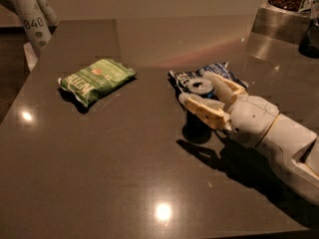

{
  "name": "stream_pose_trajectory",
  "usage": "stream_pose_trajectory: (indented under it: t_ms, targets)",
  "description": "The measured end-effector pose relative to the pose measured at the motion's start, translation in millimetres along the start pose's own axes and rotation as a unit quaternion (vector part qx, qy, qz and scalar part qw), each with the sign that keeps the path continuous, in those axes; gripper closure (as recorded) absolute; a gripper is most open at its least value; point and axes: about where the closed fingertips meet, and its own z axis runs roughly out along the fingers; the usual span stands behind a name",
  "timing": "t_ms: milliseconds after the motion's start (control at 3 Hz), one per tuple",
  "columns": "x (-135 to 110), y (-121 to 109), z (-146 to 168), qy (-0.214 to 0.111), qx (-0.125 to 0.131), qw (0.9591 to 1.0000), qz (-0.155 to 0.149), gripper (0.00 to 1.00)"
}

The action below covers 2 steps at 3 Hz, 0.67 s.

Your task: Place pepsi can upright

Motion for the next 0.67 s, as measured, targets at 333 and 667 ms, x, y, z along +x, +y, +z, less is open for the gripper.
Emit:
stream_pose_trajectory:
  t_ms: [333, 667]
  targets:
    - [-0.5, 0.8, 0.8, 0.000, -0.001, 1.0000, -0.001, 0.00]
    - [-0.5, 0.8, 0.8, 0.000, -0.001, 1.0000, -0.001, 0.00]
